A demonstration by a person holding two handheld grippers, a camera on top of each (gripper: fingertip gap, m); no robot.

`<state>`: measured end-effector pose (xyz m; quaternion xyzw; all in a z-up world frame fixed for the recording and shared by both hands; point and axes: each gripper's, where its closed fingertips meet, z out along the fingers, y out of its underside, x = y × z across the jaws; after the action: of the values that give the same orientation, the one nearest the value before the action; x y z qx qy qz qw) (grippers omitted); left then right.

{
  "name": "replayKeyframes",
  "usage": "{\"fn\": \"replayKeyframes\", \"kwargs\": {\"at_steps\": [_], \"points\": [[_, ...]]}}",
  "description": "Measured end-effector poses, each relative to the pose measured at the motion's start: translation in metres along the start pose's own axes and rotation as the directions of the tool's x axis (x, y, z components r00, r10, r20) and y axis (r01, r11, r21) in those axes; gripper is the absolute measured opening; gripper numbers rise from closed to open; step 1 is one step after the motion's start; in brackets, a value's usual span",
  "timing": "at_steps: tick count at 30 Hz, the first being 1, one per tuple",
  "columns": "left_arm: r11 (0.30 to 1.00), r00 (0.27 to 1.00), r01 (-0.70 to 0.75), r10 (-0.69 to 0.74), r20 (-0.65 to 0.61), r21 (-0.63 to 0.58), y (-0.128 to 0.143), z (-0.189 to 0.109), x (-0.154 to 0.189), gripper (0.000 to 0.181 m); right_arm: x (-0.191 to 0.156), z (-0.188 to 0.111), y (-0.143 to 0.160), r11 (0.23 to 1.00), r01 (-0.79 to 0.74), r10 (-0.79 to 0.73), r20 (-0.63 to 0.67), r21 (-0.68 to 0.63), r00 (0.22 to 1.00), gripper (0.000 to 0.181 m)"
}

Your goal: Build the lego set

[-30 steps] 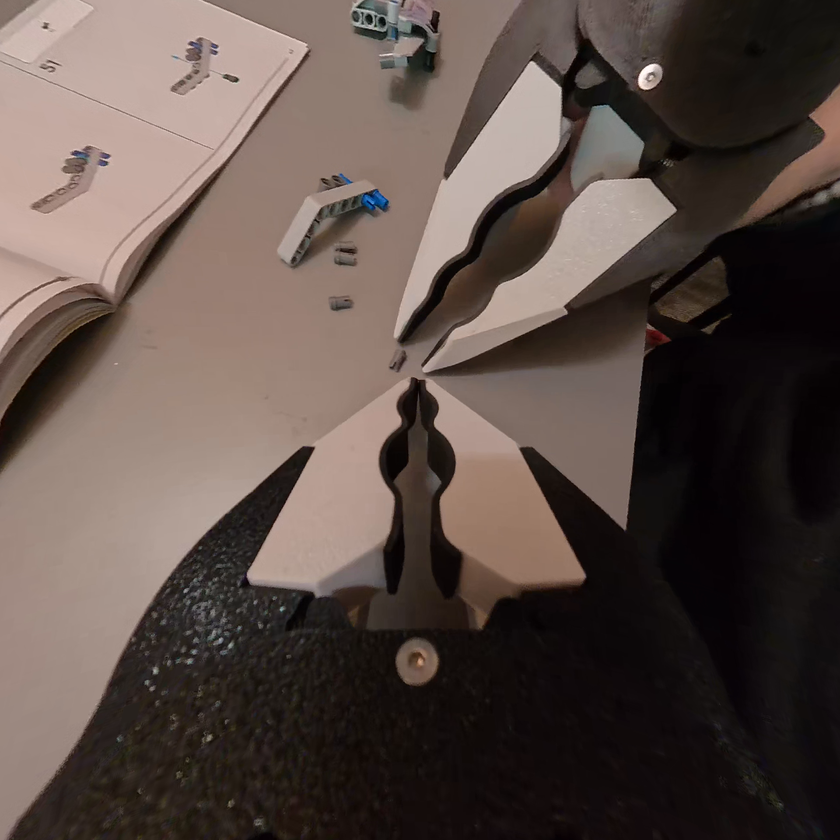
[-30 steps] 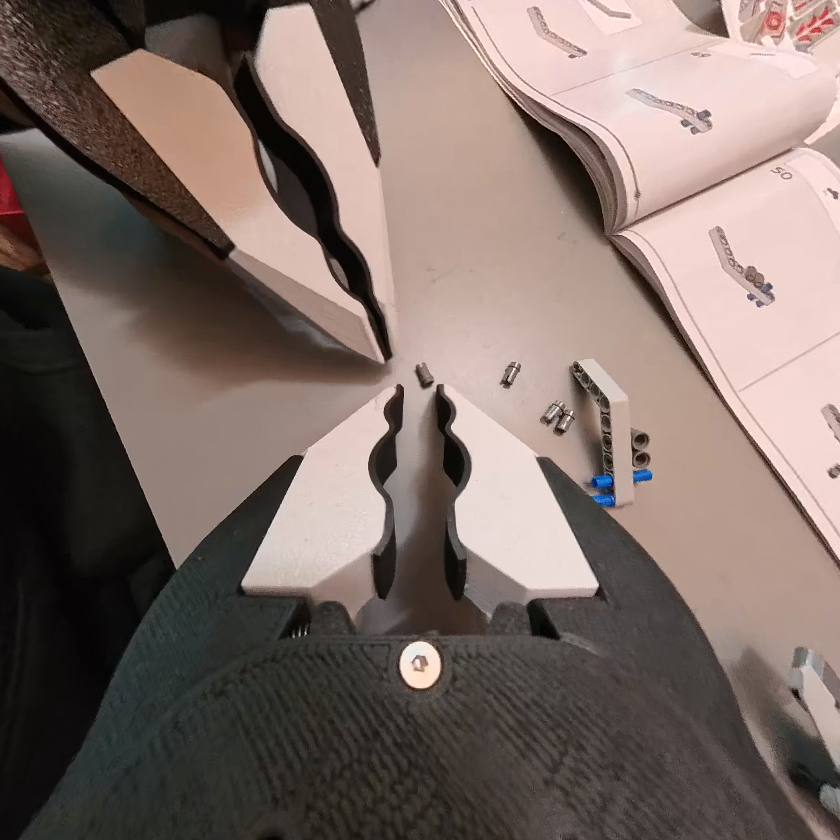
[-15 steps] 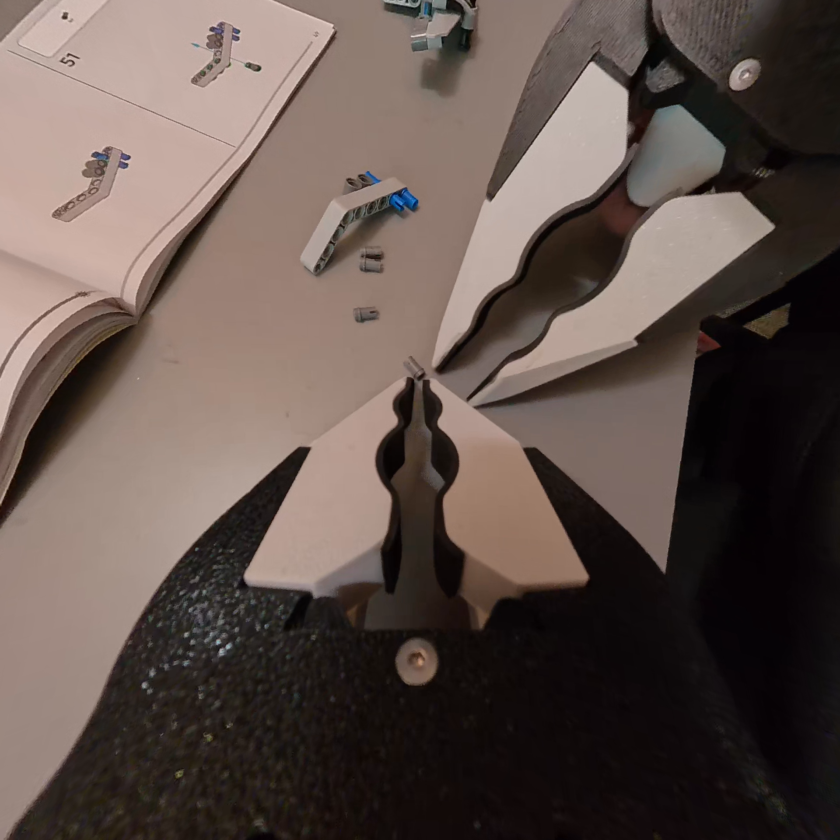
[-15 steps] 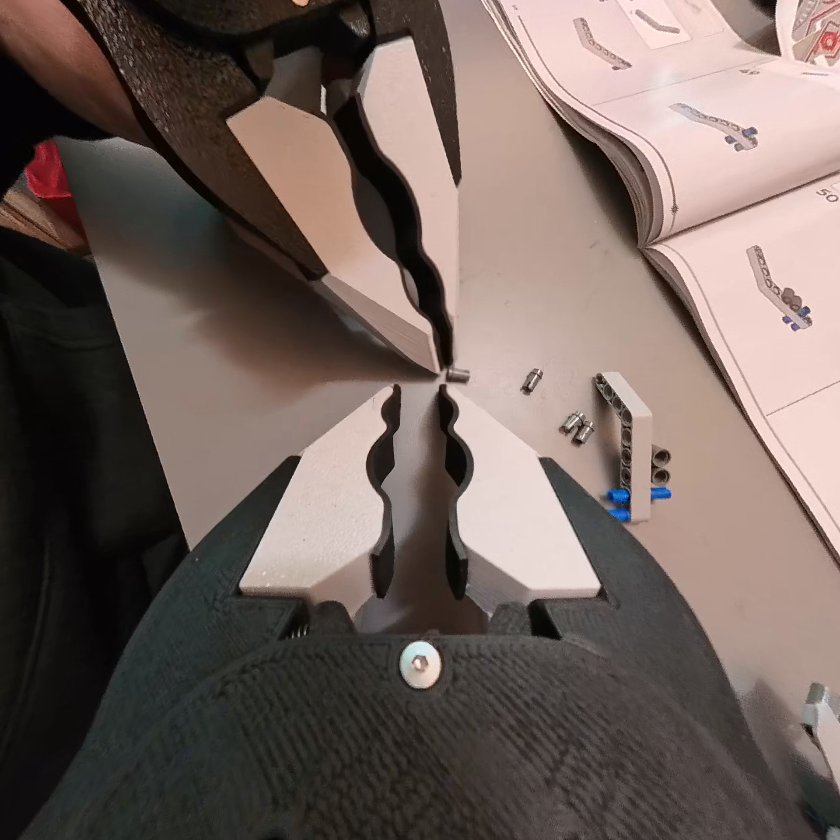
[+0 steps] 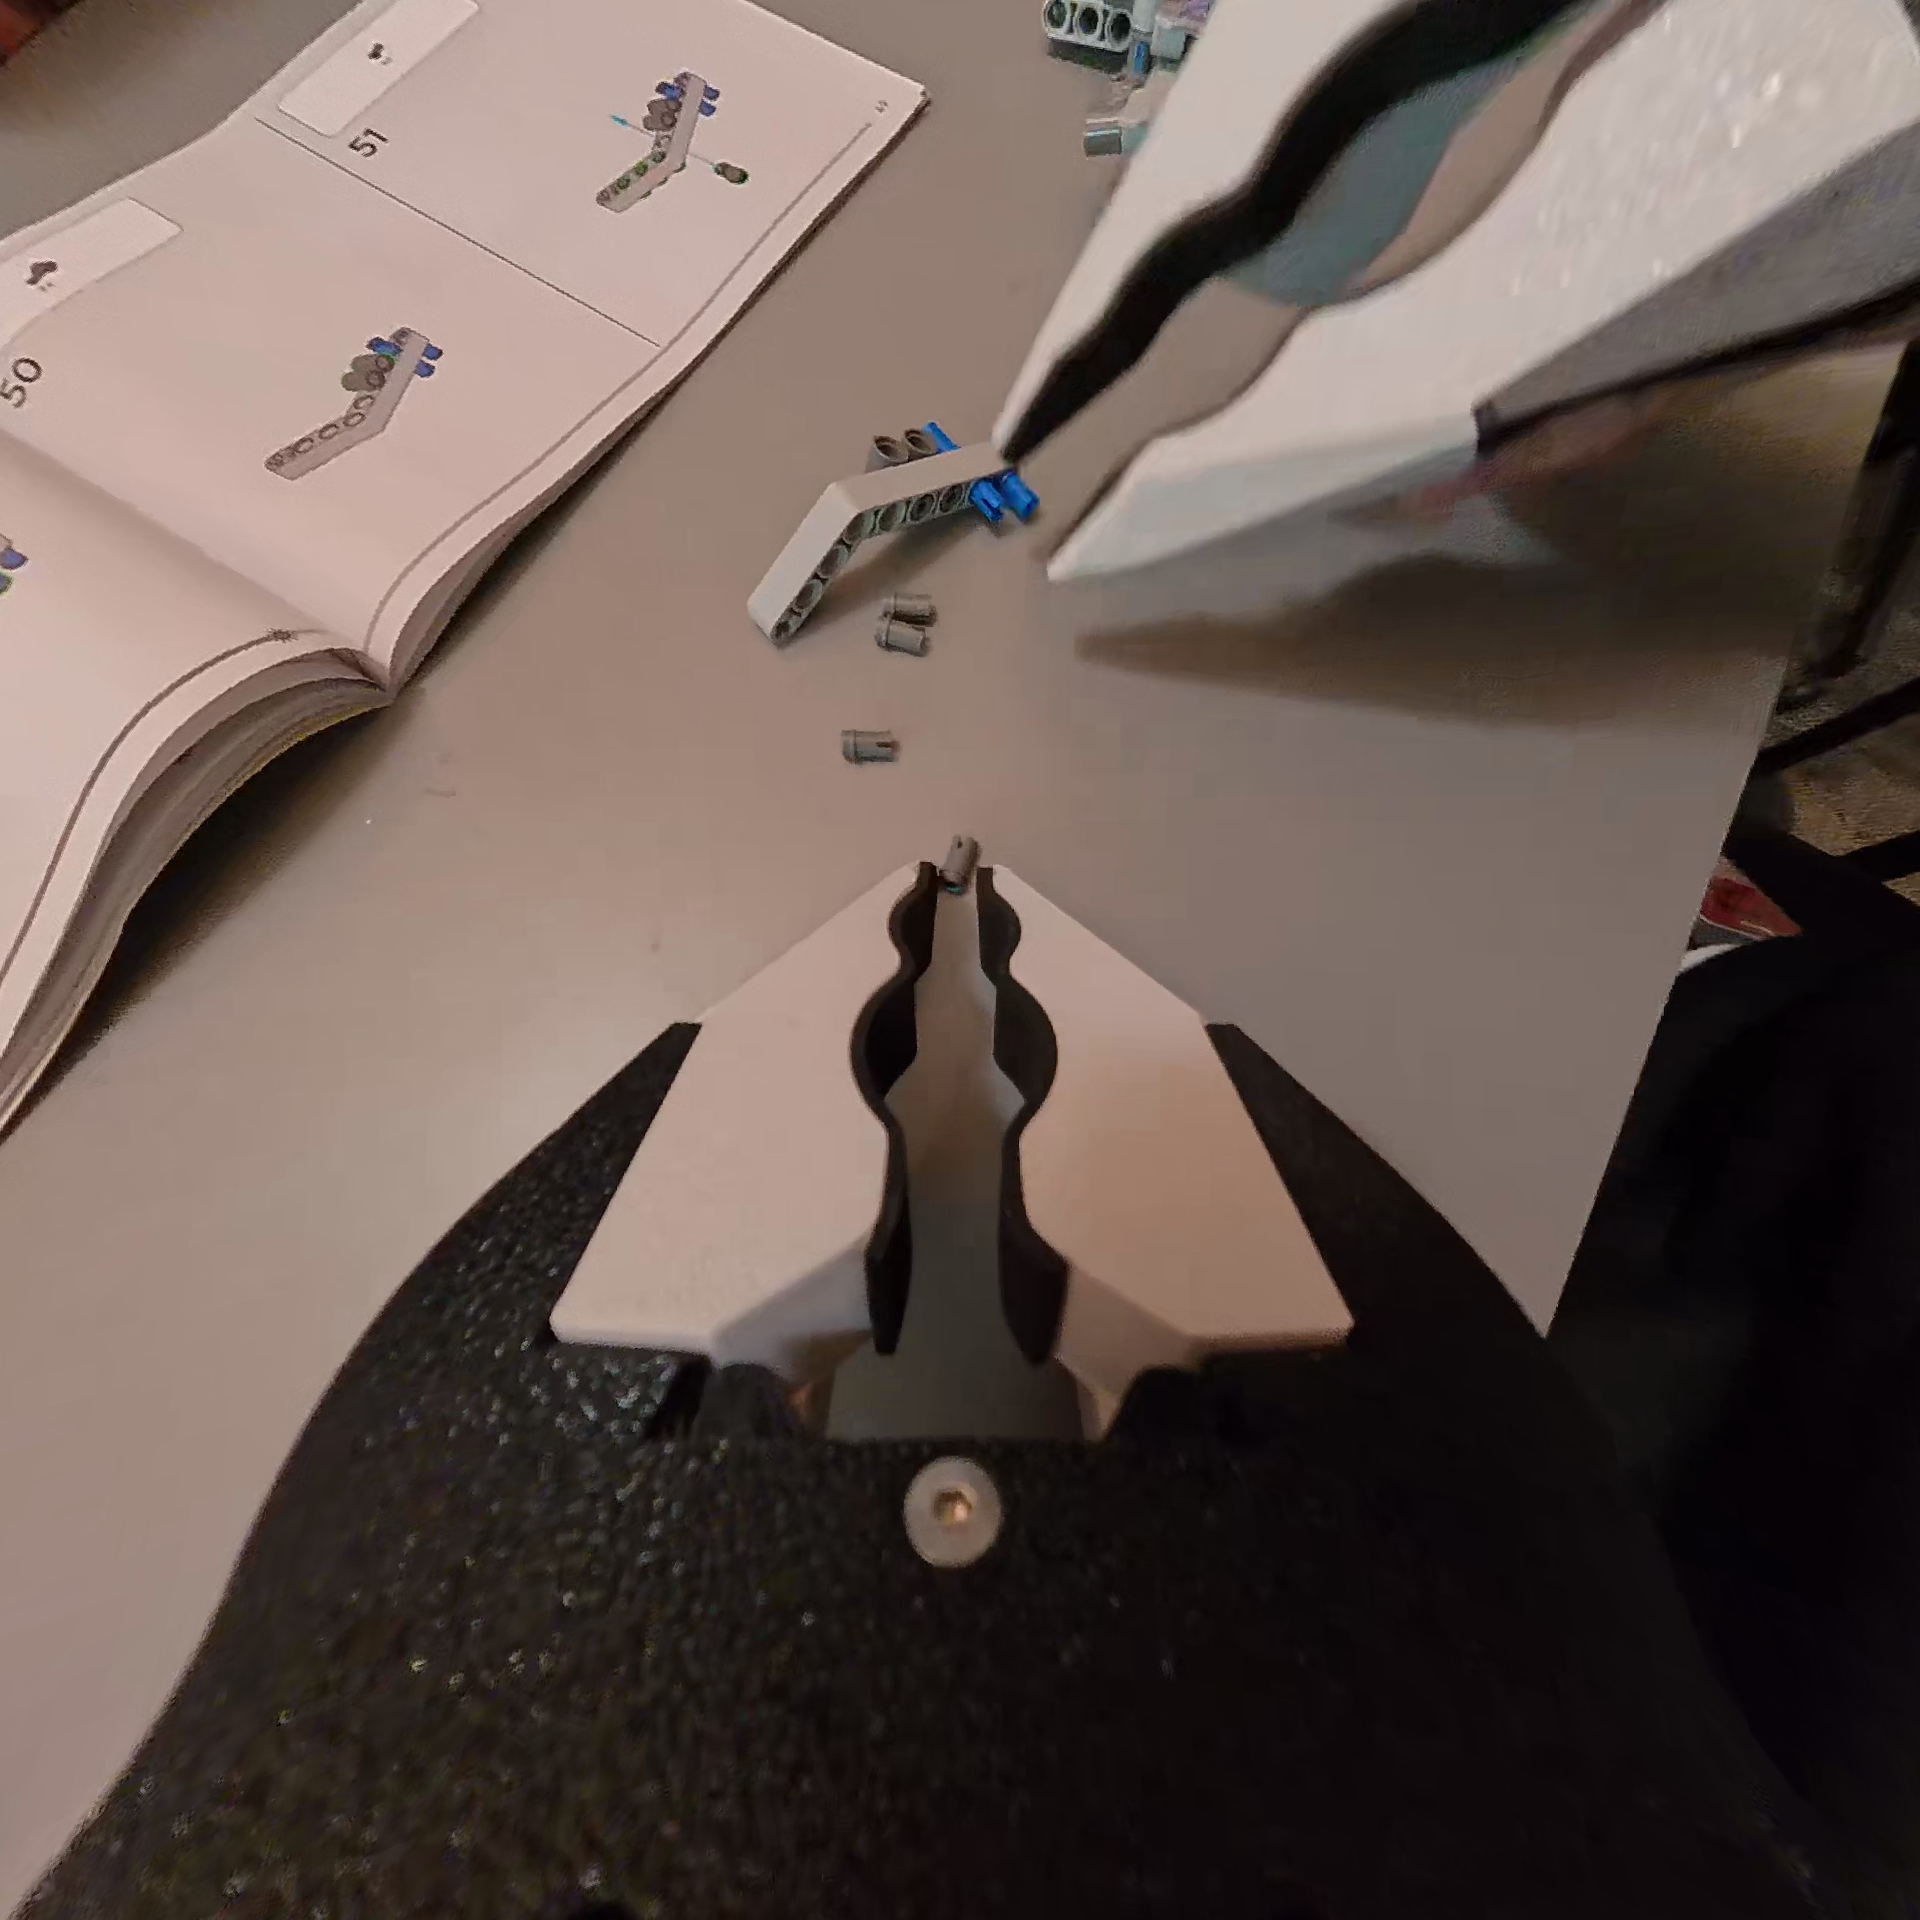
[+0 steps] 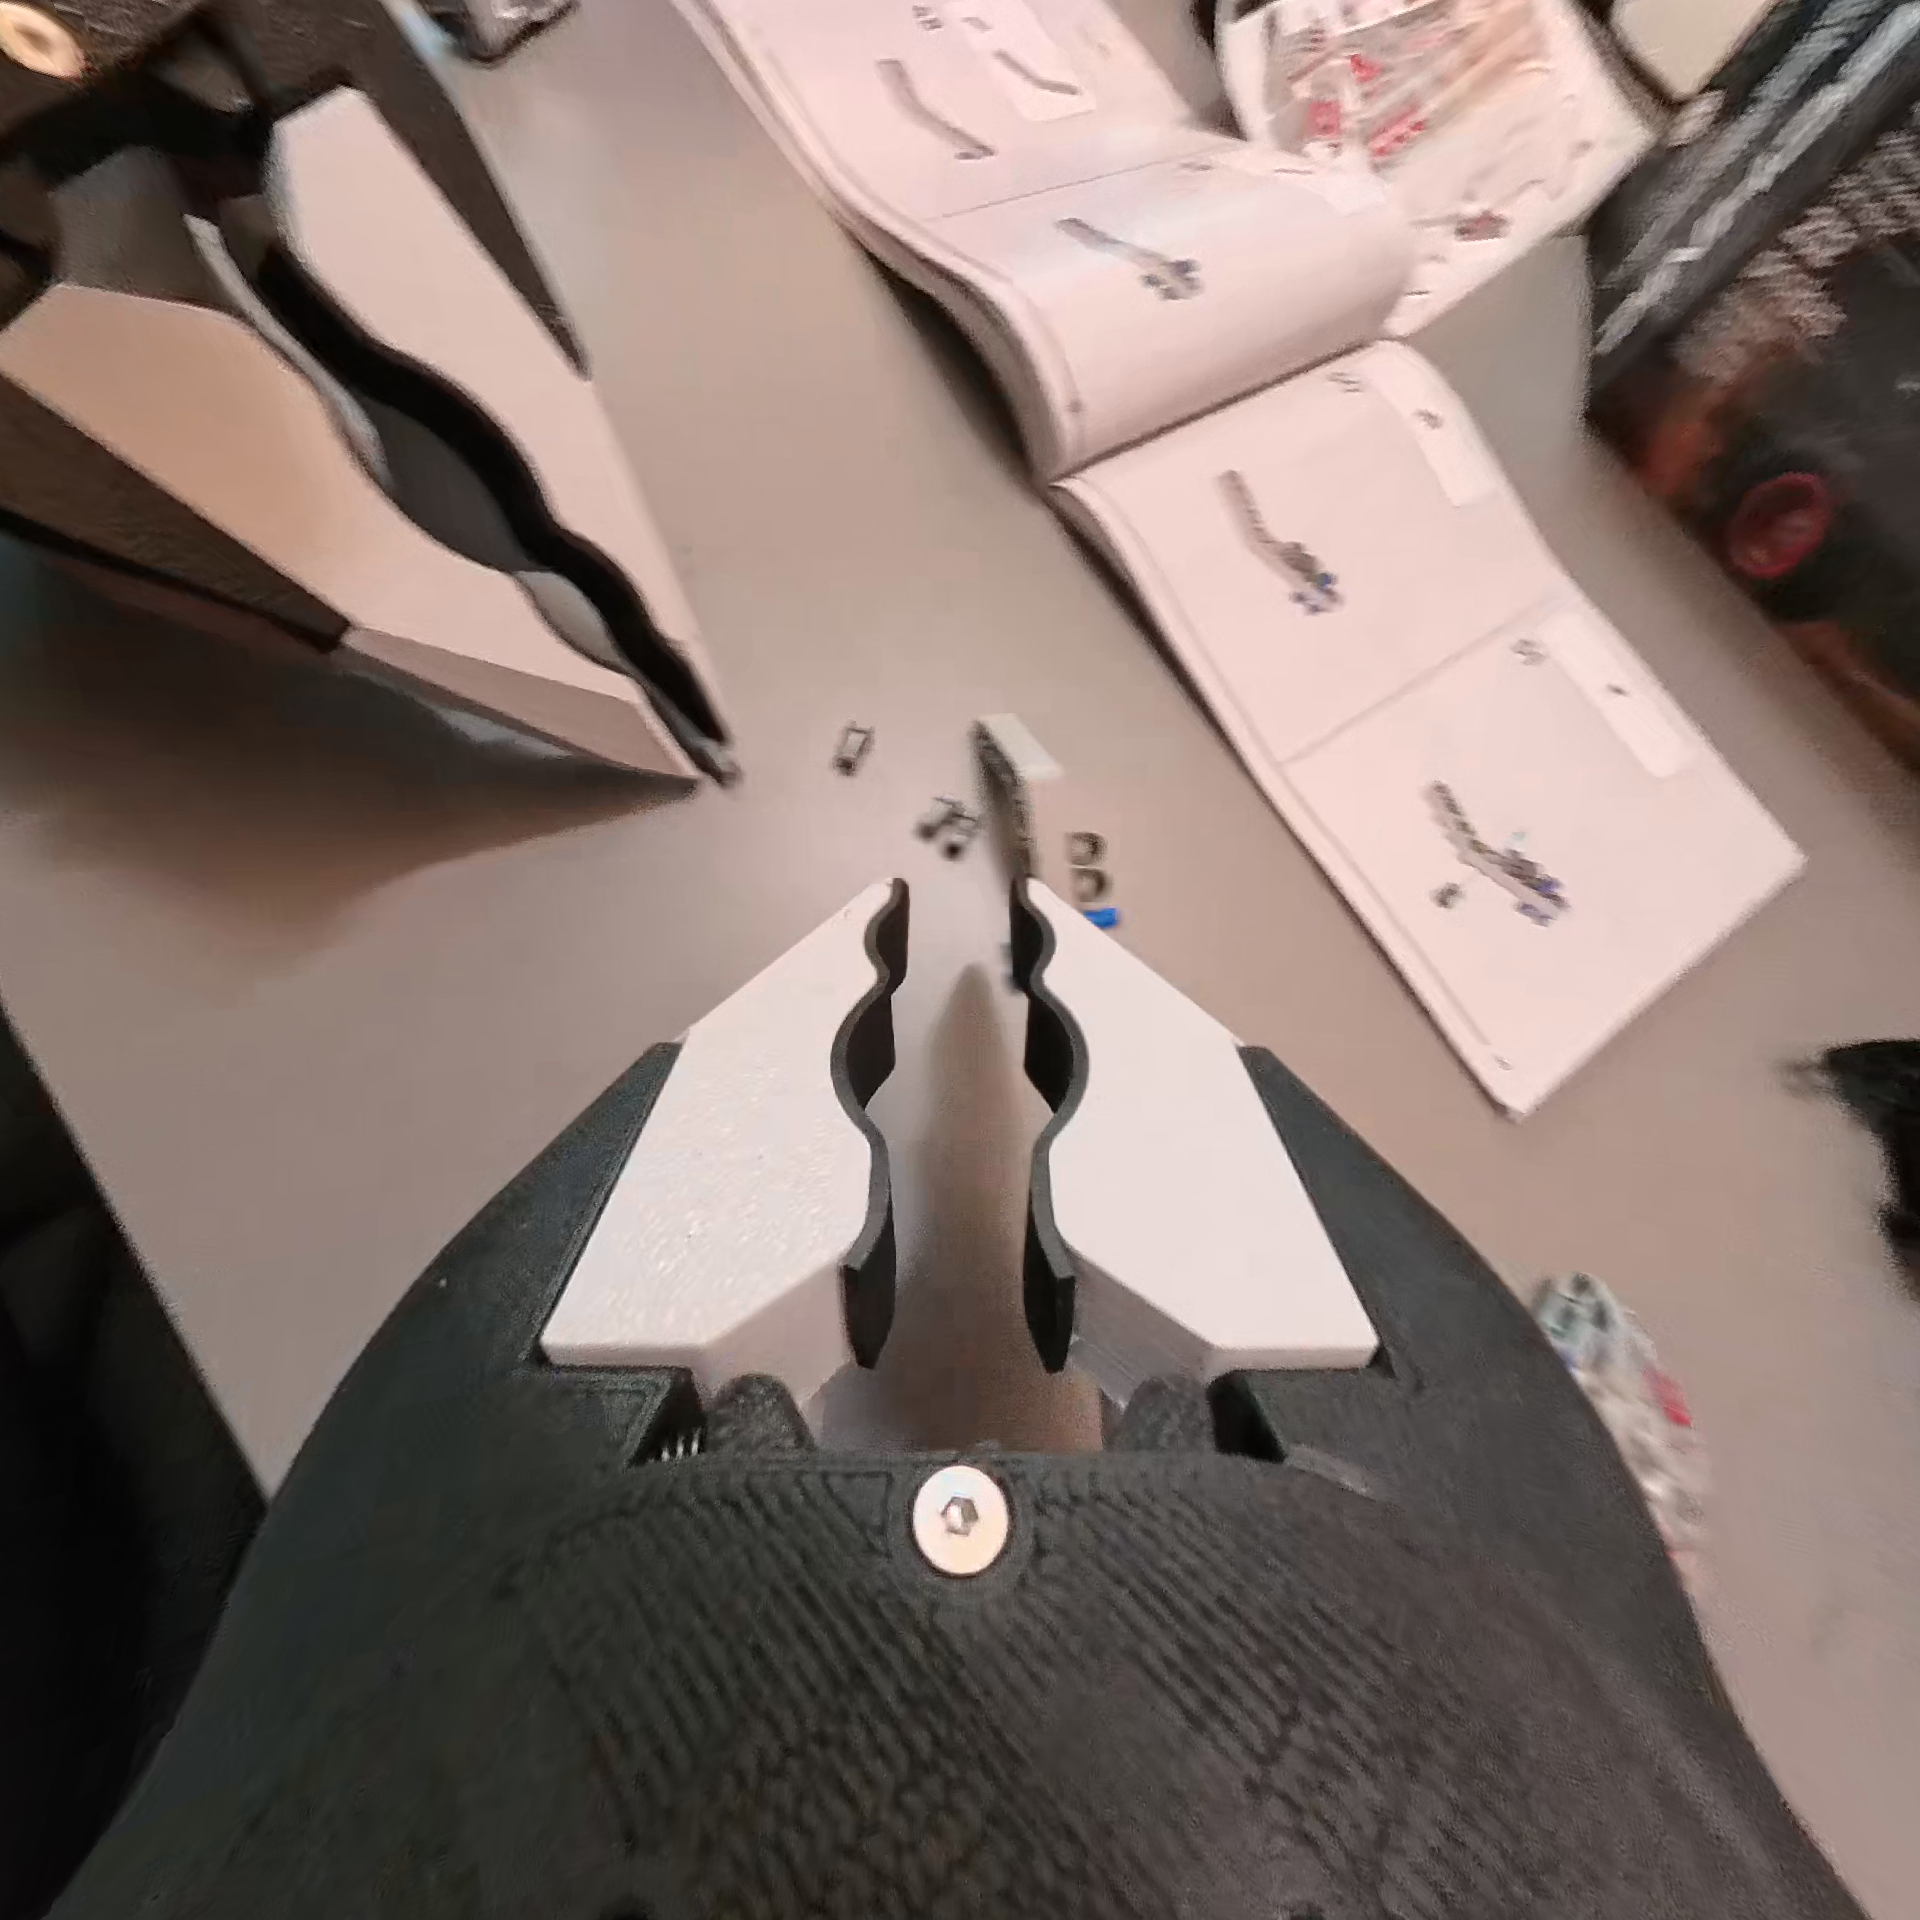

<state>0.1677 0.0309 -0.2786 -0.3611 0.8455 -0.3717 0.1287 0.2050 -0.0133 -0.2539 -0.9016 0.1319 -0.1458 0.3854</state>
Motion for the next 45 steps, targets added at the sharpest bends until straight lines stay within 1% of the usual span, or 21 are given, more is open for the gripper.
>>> {"fn": "replayKeyframes", "kwargs": {"at_steps": [1, 2, 4, 9, 13, 16, 18, 24, 30, 37, 38, 41, 45], "points": [[1.000, 1.000, -0.008, 0.008, 0.011, -0.002, 0.000, 0.001, 0.000, 0.005, 0.009, -0.001, 0.001, 1.000, 0.011, -0.011, -0.026, 0.003, 1.000, 0.021], [1.000, 0.999, -0.023, 0.023, 0.024, 0.000, -0.001, 0.001, -0.001, 0.004, 0.016, -0.001, 0.001, 1.000, 0.025, -0.025, -0.039, 0.013, 0.999, 0.024], [0.999, 0.998, -0.052, 0.052, 0.039, 0.007, -0.002, 0.003, -0.001, 0.003, 0.024, 0.001, 0.000, 0.998, 0.043, -0.042, -0.036, 0.036, 0.998, 0.025], [0.996, 0.996, -0.090, 0.089, 0.030, 0.016, -0.003, 0.004, -0.001, 0.003, 0.031, 0.009, -0.002, 0.990, 0.117, -0.119, 0.018, 0.082, 0.993, 0.033], [0.994, 0.994, -0.105, 0.105, 0.004, 0.017, -0.003, 0.004, -0.001, 0.003, 0.025, 0.012, -0.004, 0.985, 0.121, -0.138, 0.142, 0.123, 0.980, 0.038], [0.993, 0.993, -0.116, 0.116, -0.024, 0.019, -0.003, 0.004, -0.001, 0.003, 0.021, 0.013, -0.004, 0.983, 0.124, -0.152, 0.213, 0.139, 0.965, 0.039], [0.992, 0.991, -0.126, 0.127, -0.046, 0.020, -0.003, 0.004, 0.000, 0.003, 0.020, 0.014, -0.004, 0.982, 0.122, -0.154, 0.237, 0.143, 0.959, 0.037], [0.979, 0.976, -0.200, 0.201, -0.085, 0.029, -0.003, 0.004, 0.001, 0.003, 0.020, 0.015, -0.001, 0.979, 0.142, -0.171, 0.218, 0.144, 0.961, 0.038], [0.964, 0.958, -0.263, 0.266, -0.109, 0.040, -0.004, 0.004, 0.003, 0.007, 0.023, 0.016, 0.001, 0.981, 0.119, -0.151, 0.222, 0.152, 0.963, 0.039], [0.958, 0.948, -0.283, 0.286, -0.139, 0.044, -0.003, 0.004, 0.005, 0.003, 0.023, 0.021, 0.001, 0.982, 0.127, -0.157, 0.228, 0.143, 0.961, 0.040], [0.958, 0.948, -0.282, 0.286, -0.142, 0.044, -0.003, 0.004, 0.005, 0.003, 0.023, 0.021, 0.001, 0.982, 0.128, -0.159, 0.231, 0.142, 0.960, 0.038], [0.964, 0.952, -0.264, 0.267, -0.152, 0.040, -0.003, 0.004, 0.005, 0.003, 0.020, 0.021, 0.002, 0.980, 0.143, -0.173, 0.236, 0.141, 0.956, 0.027], [0.972, 0.957, -0.233, 0.236, -0.169, 0.034, -0.004, 0.005, 0.003, 0.003, 0.020, 0.023, 0.003, 0.977, 0.164, -0.192, 0.225, 0.136, 0.955, 0.029]]}}
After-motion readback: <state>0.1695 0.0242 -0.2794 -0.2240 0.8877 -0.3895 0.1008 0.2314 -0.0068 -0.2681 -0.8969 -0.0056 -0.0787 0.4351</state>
